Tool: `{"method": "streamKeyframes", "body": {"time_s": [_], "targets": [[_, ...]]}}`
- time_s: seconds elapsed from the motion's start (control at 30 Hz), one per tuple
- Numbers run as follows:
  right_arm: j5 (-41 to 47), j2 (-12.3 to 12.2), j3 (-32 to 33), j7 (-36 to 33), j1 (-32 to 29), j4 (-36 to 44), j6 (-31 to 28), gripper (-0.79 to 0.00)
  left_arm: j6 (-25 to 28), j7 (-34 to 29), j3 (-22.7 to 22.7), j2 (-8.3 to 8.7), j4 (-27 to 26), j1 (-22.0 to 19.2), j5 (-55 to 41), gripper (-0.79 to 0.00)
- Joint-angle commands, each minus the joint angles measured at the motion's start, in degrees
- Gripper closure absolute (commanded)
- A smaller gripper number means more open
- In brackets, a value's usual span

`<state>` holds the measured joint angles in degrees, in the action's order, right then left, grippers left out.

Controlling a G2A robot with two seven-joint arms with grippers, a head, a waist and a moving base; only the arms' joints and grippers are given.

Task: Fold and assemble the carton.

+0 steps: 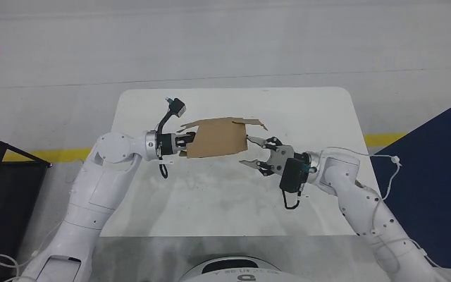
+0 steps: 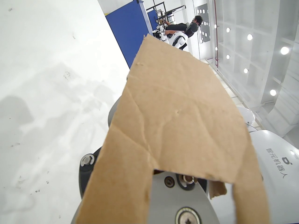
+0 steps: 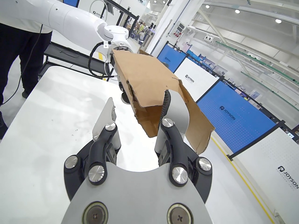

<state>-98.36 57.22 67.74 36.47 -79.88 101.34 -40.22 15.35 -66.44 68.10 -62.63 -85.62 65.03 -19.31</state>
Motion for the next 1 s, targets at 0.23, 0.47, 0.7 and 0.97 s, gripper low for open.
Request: {"method": "streamKeyframes", "body": {"time_s": [0.23,0.47,0.7,0.97], "targets": [[14.61,0.76,-2.37,-3.79,4.74,-7.5,-11.26,-0.366,1.97,-0.14,0.38,0.12,0.99,-0.77,-1.83,0.0],[22.98,0.65,-2.05,-10.97,6.3,-10.79,-17.78,-0.431,6.76,2.7,2.58,0.82,-0.56,-0.76,5.74,0.0],[32.63,0.36,-5.42,-21.08,8.46,-12.99,-17.78,-0.499,10.72,5.03,3.21,1.31,-4.68,0.51,11.75,0.0],[42.85,0.32,-6.66,-29.91,10.2,-13.99,-17.78,-0.471,11.88,6.59,3.23,1.61,-5.58,1.13,13.32,0.0]]}}
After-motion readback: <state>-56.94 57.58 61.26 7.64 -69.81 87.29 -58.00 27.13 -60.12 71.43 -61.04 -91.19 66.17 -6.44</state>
